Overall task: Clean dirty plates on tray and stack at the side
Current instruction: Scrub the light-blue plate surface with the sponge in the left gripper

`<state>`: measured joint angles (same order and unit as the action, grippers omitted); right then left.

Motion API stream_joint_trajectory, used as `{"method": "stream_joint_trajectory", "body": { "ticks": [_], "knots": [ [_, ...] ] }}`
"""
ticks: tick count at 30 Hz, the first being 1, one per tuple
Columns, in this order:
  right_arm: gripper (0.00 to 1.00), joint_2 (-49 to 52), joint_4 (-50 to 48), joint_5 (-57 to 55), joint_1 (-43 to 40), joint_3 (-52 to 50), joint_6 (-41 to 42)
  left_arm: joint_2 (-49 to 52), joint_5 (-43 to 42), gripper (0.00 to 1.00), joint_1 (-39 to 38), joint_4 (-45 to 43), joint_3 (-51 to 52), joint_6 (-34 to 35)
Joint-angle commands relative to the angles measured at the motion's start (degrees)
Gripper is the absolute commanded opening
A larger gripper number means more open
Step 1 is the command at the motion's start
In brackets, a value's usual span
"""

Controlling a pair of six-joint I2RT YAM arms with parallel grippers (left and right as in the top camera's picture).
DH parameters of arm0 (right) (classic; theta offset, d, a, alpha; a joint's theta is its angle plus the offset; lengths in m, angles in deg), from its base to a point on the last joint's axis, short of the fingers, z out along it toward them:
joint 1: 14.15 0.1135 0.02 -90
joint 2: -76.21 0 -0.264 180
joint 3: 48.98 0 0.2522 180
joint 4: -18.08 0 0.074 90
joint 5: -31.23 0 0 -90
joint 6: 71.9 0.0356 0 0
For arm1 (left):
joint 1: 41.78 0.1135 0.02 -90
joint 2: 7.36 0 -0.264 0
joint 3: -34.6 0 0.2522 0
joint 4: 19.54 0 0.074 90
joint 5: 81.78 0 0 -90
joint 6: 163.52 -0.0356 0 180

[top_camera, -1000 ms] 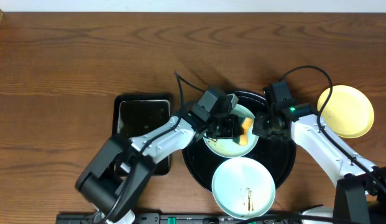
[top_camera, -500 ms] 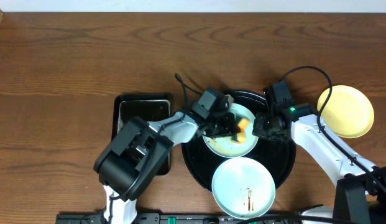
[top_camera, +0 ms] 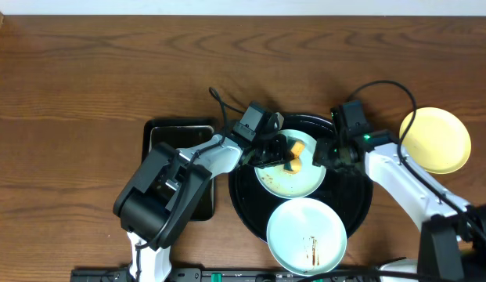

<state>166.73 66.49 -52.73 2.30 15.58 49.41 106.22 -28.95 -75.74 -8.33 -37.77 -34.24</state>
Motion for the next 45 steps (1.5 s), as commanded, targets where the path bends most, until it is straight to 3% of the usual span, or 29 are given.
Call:
{"method": "stream_joint_trajectory", "body": {
  "ticks": [1, 3, 5, 7, 8, 9, 10, 18, 28, 34, 41, 45],
  "knots": [
    [0.53, 3.5, -1.0, 2.0, 1.1, -0.7, 0.8, 1.7, 5.5, 0.07, 0.7, 2.3, 0.9, -1.6],
    [0.54, 5.5, -2.0, 2.4, 1.4, -0.7, 1.0, 1.7, 5.5, 0.07, 0.7, 2.5, 0.9, -2.0],
    [0.43, 7.1, -2.9, 3.1, 1.6, -0.7, 1.2, 1.7, 5.5, 0.08, 0.7, 2.6, 0.9, -2.2],
    [0.42, 8.4, -3.7, 3.5, 1.8, -0.7, 1.3, 1.7, 5.5, 0.07, 0.7, 2.8, 0.9, -2.2],
    [0.33, 9.0, -4.0, 3.7, 2.0, -0.7, 1.5, 1.7, 5.5, 0.07, 0.7, 3.0, 0.9, -2.2],
    [0.11, 9.4, -4.3, 3.7, 2.1, -0.7, 1.7, 1.7, 5.5, 0.07, 0.7, 3.0, 0.9, -2.2],
    [0.01, 9.8, -4.3, 3.6, 2.2, -0.7, 2.5, 1.7, 5.5, 0.07, 0.7, 3.2, 0.9, -2.2],
    [0.02, 10.3, -4.7, 3.1, 2.3, -0.7, 3.4, 1.7, 10.1, 0.07, 0.8, 7.3, 0.9, -3.3],
    [0.02, 10.3, -4.2, 2.8, 2.3, -0.7, 3.4, 1.7, 24.5, 0.07, 0.9, 22.2, 0.9, -3.0],
    [0.02, 10.3, -3.5, 2.8, 2.3, -0.7, 3.4, 1.7, 29.5, 0.07, 1.6, 30.2, -1.0, 1.4],
    [0.02, 10.3, -3.3, 2.8, 2.3, -0.7, 3.4, 1.7, 36.9, 0.07, 2.0, 42.0, -4.7, 1.8],
    [0.01, 10.3, -3.2, 3.1, 2.3, -0.7, 3.4, 1.7, 37.9, 0.07, 2.0, 44.4, -5.7, 0.7]
  ]
}}
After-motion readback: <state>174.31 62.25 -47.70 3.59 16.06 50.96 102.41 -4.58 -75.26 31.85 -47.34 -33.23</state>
